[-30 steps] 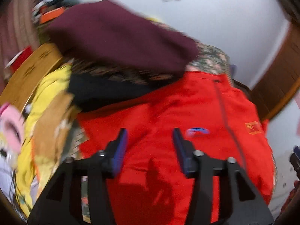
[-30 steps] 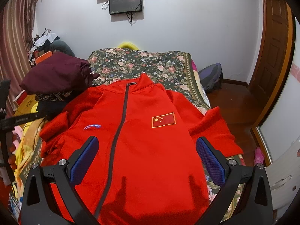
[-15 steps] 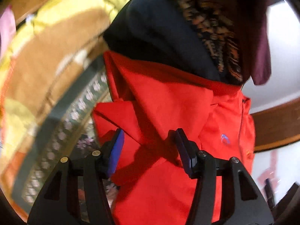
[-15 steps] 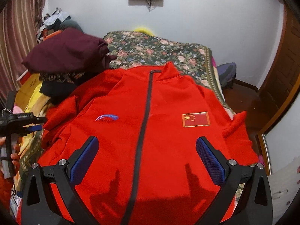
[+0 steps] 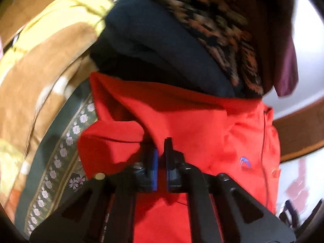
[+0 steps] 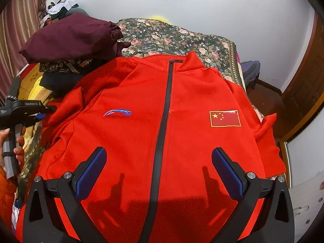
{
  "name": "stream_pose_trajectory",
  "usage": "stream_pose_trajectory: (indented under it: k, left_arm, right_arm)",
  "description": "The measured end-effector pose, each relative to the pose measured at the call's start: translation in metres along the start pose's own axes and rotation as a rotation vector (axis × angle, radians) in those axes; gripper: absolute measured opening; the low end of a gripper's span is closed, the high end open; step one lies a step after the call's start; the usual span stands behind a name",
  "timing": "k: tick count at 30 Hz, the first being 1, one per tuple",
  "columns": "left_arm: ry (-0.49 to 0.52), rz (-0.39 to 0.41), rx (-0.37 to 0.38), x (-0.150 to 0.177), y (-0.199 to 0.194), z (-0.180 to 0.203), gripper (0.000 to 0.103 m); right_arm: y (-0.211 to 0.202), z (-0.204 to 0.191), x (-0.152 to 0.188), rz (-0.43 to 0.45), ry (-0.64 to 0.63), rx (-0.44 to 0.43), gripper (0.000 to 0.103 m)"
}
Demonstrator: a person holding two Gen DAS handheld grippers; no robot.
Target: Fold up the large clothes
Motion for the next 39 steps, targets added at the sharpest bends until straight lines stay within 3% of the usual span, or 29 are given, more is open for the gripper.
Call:
stream_pose_trajectory:
  k: [5, 10, 14, 17, 22, 25, 29, 34, 39]
  left_arm:
    - [0.11, 0.063, 0.059, -0.009, -0.03, 0.046, 0.003]
    - [0.201, 0.154, 0.206, -0.03, -0.073, 0.112, 0.003]
    - [0.307, 0.181, 0.259, -0.037, -0.084, 0.169, 0.003]
    - [0.429, 0.162, 0.25, -0.027, -0.075, 0.215, 0.003]
    - [0.618, 0.042, 0.157, 0.017, -0.031, 0.265, 0.003]
    - [0.679, -0.052, 0.095, 0.039, 0.001, 0.278, 0.009]
    - [0.69, -0.129, 0.093, 0.066, 0.014, 0.275, 0.04]
    - [0.727, -0.108, 0.059, 0.069, -0.002, 0.268, 0.051]
    - [0.689, -0.001, 0.03, 0.053, -0.043, 0.237, 0.064]
  right_arm:
    - [-0.005, 0.006, 0.002, 0.01, 0.006, 0.0, 0.103]
    - [-0.015, 0.02, -0.001, 0.042, 0.042, -0.005, 0.103]
    - [-0.026, 0.038, -0.003, 0.078, 0.085, -0.003, 0.103]
    - [-0.031, 0.053, -0.005, 0.094, 0.121, 0.003, 0.103]
    - [-0.036, 0.076, -0.002, 0.099, 0.167, 0.02, 0.103]
    - [-0.036, 0.085, 0.001, 0.092, 0.181, 0.036, 0.103]
    - [-0.037, 0.094, 0.005, 0.087, 0.189, 0.05, 0.103]
    - [-0.037, 0.094, 0.003, 0.081, 0.177, 0.056, 0.103]
    - [-0.039, 0.074, -0.003, 0.089, 0.109, 0.038, 0.103]
Point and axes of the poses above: each gripper's, at about its wrist camera, not at the fingertips, and y roughly the way its jaws point, z to its right, x to its underside, the point moved 2 cm from there along y, roughly the way its jaws point, and after that the axes turned 14 degrees about y, right-handed, at the moved point
